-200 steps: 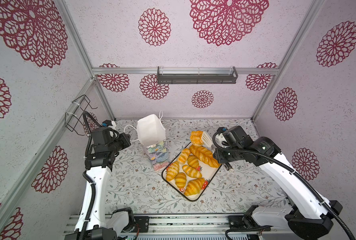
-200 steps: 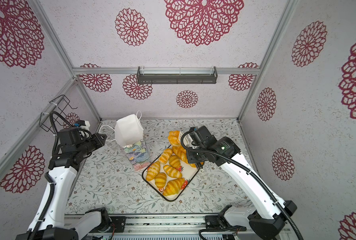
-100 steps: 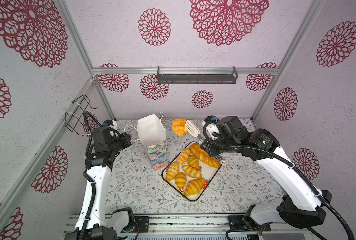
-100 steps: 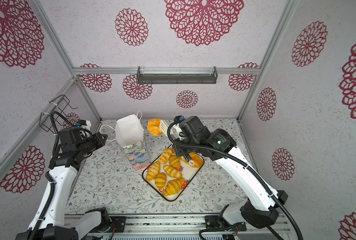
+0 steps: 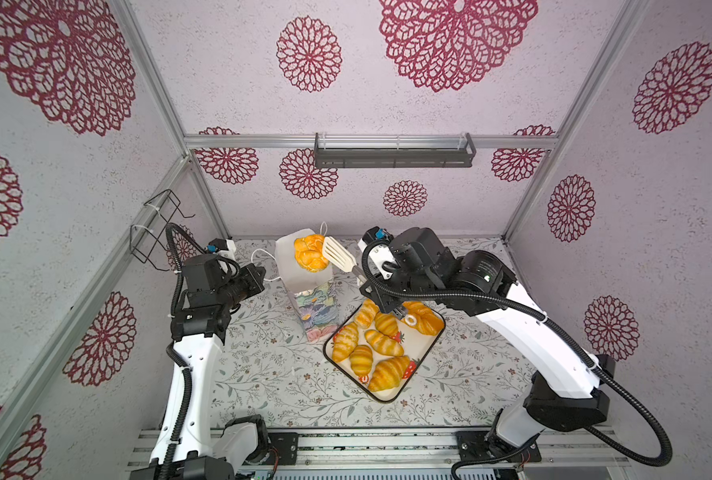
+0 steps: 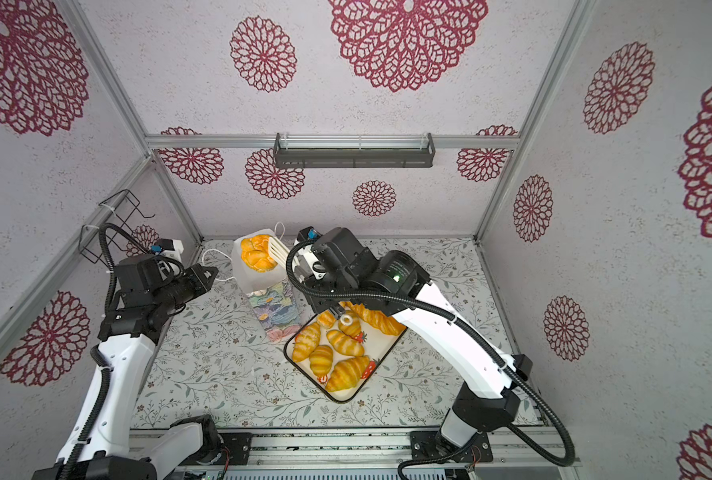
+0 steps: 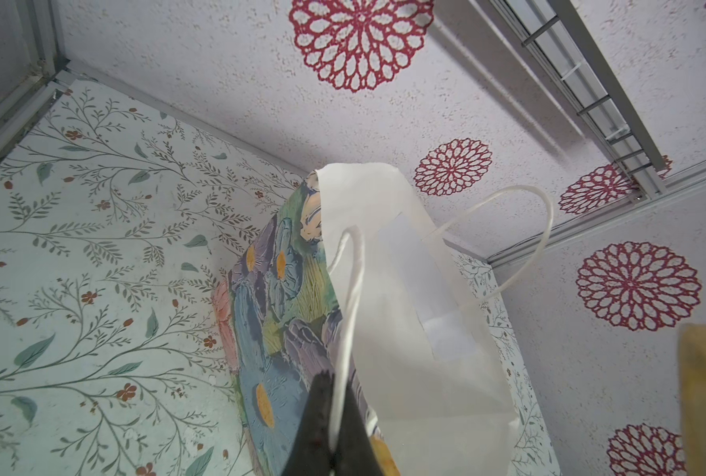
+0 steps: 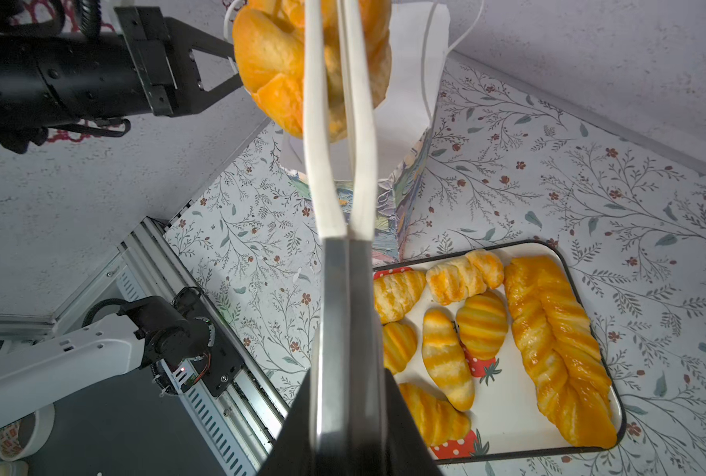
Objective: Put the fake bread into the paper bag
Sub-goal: 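Carry the croissant in the tongs over the bag opening with the right gripper, then lower the croissant into the bag and open the tongs with the right gripper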
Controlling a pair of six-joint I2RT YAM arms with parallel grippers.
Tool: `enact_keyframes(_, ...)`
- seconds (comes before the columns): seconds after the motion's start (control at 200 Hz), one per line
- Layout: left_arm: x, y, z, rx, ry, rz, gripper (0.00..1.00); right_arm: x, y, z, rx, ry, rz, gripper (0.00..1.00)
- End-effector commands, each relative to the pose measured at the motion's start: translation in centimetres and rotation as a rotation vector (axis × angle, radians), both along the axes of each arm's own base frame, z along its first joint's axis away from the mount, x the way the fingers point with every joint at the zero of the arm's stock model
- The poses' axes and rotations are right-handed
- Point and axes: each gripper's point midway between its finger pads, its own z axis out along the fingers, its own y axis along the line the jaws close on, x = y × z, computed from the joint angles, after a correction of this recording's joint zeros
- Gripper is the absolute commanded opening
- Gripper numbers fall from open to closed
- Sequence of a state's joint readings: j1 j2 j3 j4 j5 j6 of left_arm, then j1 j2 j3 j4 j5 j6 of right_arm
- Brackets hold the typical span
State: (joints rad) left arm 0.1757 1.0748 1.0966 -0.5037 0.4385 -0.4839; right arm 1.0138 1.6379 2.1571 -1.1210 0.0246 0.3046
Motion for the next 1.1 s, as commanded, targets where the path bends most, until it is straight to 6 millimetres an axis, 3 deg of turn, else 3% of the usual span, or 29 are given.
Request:
enact_keyframes(0.0, -0.2, -0.5, 1.5, -0.011, -0.065, -0.024, 0.0, 0.4, 0.9, 2.5, 0.066, -0.077, 0.015, 0.1)
enact_keyframes(0.215, -0.5, -1.1, 2.4, -0.025, -0.102, -0.052, 0.0, 1.4, 2.2, 0.8, 0.033, -0.061, 0.013, 0.1)
enact_keyframes(0.685, -0.3, -0.5, 1.6, -0.007, -0.07, -0.025, 0.0, 3.1, 3.9, -2.4, -0.026, -0.04, 0.012, 0.1)
enact_keyframes(1.096, -0.3, -0.2, 1.3, 0.001, -0.058, -0.012, 0.0, 4.7, 5.2, -3.5, -0.045, -0.022, 0.01, 0.1)
